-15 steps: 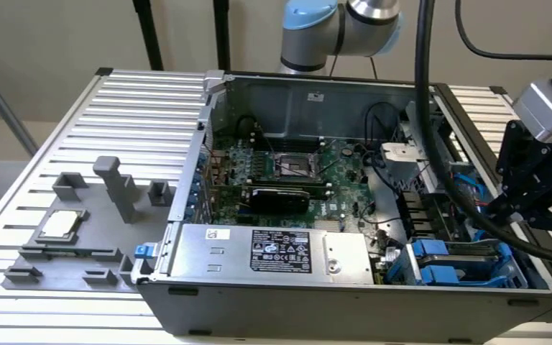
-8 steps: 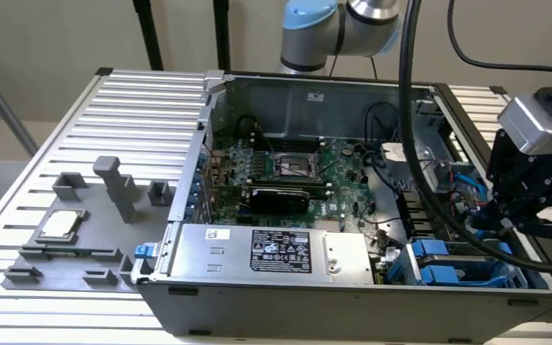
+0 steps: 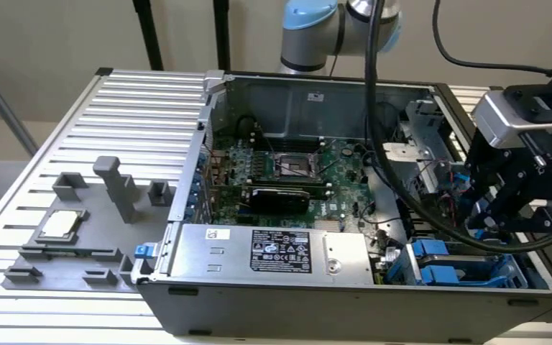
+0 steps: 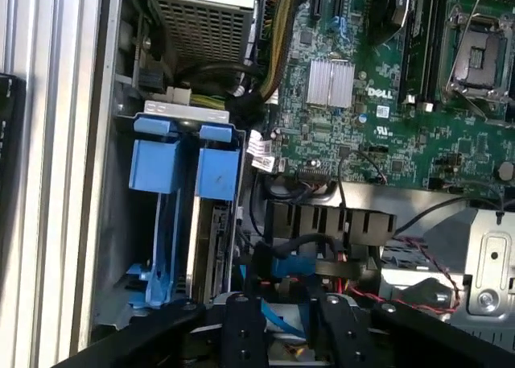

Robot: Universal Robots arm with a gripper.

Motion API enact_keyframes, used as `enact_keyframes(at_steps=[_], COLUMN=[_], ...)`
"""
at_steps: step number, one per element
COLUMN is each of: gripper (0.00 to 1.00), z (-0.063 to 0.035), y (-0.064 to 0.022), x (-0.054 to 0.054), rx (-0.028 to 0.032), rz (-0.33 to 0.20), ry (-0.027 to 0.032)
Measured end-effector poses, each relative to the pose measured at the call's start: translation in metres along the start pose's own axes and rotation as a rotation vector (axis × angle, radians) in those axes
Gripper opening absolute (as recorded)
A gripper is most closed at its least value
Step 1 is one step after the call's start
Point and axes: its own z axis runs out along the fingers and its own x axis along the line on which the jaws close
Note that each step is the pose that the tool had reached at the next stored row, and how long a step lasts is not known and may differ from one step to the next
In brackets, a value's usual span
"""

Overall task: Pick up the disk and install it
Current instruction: 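Insert the first disk wire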

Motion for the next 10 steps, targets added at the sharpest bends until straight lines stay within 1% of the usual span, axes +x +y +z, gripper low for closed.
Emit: enact_keyframes(at_steps=[3, 5, 8, 10], gripper=[1.0, 1.0, 1.0, 1.0], z=[0.0002, 0.0001, -0.0007, -0.0019], y=[0.0086, 0.0135, 0.0163, 0.0168], x=[-0.001, 0.001, 0.008, 0.013], rx=[0.0005, 0.0026, 0.0051, 0.0056], rz=[-0.003, -0.003, -0.003, -0.004], ry=[-0.0001, -0.0012, -0.0042, -0.0077])
